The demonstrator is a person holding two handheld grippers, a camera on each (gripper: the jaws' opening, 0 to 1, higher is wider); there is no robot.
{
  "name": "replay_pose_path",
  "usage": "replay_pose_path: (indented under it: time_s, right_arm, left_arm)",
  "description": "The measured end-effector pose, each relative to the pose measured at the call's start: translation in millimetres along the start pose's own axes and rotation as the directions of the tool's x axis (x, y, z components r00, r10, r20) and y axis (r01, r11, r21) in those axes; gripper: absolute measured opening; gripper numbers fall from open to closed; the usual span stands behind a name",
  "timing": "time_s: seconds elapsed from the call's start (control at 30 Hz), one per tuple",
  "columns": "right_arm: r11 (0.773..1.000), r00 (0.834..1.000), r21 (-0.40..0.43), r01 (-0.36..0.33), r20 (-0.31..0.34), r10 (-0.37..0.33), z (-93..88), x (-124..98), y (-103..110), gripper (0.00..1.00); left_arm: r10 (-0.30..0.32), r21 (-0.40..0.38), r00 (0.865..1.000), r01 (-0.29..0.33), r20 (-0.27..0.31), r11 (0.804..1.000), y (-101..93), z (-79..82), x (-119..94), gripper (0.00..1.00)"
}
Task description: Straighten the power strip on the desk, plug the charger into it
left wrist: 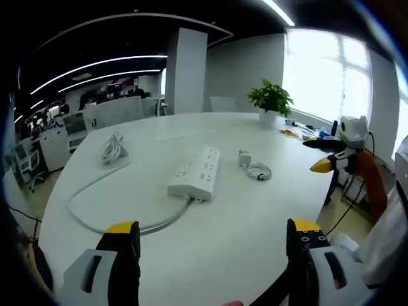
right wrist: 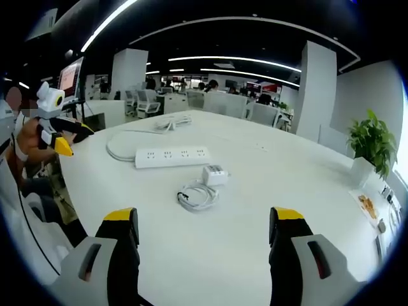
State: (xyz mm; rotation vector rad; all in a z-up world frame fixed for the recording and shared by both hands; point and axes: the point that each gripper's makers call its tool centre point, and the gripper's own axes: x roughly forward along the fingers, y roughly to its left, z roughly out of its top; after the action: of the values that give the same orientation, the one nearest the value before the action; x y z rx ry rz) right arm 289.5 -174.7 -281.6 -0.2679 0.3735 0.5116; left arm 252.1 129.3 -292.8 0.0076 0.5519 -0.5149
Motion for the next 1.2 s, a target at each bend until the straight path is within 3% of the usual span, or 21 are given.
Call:
replay_pose_path:
  time_s: [0.2, 0.37, 0.57, 0.73, 0.9, 1.03, 1.2]
  right_arm:
    - [1.000, 1.000, 0.001, -0.007, -0.005, 0.007, -2.3, 1, 0, 0.82]
    - [1.000, 1.000, -0.001, -0.008, -0.006, 0.008, -1.7, 4, 2, 0.82]
    - [1.000, 1.000, 0.007, -0.024, 0.016, 0.024, 1.9, 3, 8, 0.83]
    - [1.000, 1.000, 0.014, -0.021, 0.021, 0.021, -0.3, 2, 5, 0.82]
    - [1.000, 0.999, -0.013, -0.025, 0.021, 0.025, 2.0, 1, 8, 0.82]
    - [0.999, 0.999, 0.004, -0.037, 0.025, 0.037, -0.3, 2, 11, 0.82]
    - [1.000, 0.999, 0.013, -0.028, 0.047, 0.028, 5.9, 0, 6, 0.83]
  left_arm:
    - [0.002, 0.006, 1.000, -0.002, -0.003, 1.000, -1.8, 1.0, 0, 0.95]
    - [0.000, -0.025, 1.000, 0.001, 0.027, 1.000, -0.3, 5.5, -1, 0.96]
    - [0.002, -0.007, 1.000, -0.002, 0.001, 1.000, -0.1, 0.6, 0, 0.96]
    - [-0.007, 0.000, 1.000, 0.007, 0.007, 1.000, -3.5, 5.5, 3, 0.96]
    - [-0.010, -0.023, 0.998, 0.012, 0.068, 1.000, -4.5, 17.0, -5, 0.96]
    - [0.000, -0.015, 1.000, 0.001, 0.025, 1.000, -3.6, 7.6, -4, 0.96]
    - [-0.010, -0.027, 1.000, 0.011, 0.027, 1.000, -4.8, 8.5, -2, 0.96]
